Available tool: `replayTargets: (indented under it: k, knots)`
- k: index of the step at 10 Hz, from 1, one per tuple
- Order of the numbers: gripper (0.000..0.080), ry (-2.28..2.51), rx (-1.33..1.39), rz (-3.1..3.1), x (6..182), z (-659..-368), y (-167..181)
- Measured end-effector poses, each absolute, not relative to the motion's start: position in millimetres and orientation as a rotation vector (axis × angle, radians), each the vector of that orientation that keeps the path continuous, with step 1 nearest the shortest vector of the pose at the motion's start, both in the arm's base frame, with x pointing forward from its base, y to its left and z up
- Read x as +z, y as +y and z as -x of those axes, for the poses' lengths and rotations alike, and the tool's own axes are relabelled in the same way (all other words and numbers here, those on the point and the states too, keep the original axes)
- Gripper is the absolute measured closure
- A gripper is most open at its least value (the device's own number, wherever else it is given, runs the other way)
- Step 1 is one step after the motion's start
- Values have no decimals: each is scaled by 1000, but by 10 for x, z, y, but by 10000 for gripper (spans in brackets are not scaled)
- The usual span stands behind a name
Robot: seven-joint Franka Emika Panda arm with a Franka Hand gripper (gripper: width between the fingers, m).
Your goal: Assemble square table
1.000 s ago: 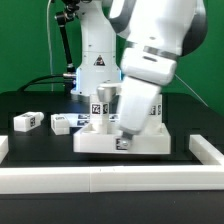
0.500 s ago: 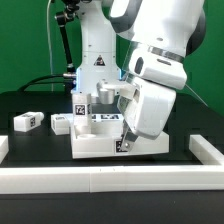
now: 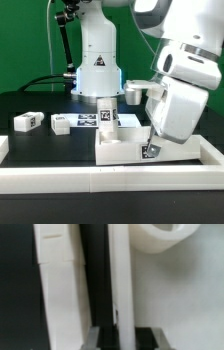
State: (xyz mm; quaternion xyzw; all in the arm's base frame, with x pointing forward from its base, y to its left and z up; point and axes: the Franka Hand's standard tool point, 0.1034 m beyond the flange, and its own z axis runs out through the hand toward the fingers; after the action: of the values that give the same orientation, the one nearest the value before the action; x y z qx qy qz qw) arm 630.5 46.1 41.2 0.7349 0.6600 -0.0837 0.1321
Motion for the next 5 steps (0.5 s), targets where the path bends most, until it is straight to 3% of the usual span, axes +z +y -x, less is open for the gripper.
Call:
replayTargets:
  k: [5]
  knots:
    - [736, 1872, -225, -2154, 341, -6429, 527]
